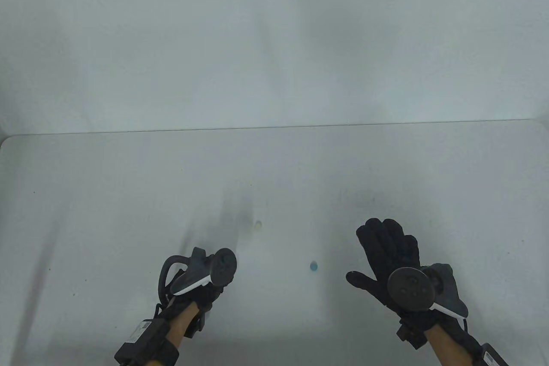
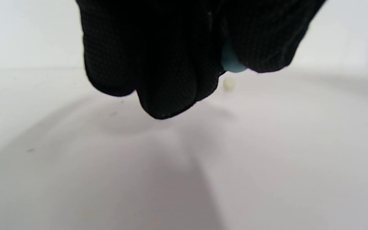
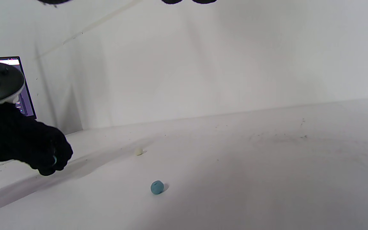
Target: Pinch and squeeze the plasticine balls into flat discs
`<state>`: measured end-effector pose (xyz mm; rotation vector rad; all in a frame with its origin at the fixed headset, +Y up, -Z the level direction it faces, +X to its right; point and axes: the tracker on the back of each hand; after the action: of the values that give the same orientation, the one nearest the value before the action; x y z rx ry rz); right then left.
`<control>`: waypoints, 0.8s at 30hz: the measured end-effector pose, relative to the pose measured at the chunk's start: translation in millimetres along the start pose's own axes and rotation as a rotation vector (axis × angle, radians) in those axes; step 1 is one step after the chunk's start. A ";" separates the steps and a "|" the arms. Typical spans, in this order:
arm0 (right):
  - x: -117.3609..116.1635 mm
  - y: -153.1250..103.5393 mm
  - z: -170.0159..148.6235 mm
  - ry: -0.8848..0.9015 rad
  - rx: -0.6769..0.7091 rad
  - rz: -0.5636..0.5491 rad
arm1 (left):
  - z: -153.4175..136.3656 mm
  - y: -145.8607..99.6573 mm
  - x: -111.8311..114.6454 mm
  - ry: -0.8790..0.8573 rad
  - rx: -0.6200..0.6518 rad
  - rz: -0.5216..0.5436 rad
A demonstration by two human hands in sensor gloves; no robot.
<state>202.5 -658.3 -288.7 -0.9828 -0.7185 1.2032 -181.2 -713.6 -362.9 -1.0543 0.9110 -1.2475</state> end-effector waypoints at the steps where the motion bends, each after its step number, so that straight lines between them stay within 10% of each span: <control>1: 0.3 -0.2 0.0 -0.001 -0.001 -0.004 | 0.0 0.0 -4.9 -0.072 -0.015 0.009; 14: 2.5 -1.4 -2.1 0.016 -0.006 -0.018 | 26.4 -6.4 -11.8 -1.280 -0.046 -0.180; 24: 1.6 -0.4 -2.6 0.027 -0.008 -0.001 | 48.3 -17.9 7.8 -1.536 -0.060 -0.210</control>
<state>205.3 -657.4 -289.6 -1.0034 -0.7029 1.1846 -139.4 -715.8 -332.0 -1.7140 -0.3669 -0.2614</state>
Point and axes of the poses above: the tracker on the back of each hand, its own z axis roughly to the thumb side, its own y axis roughly from the wrist to the fingertips, x = y × z, and after that the axes turned 9 degrees about z, right-handed
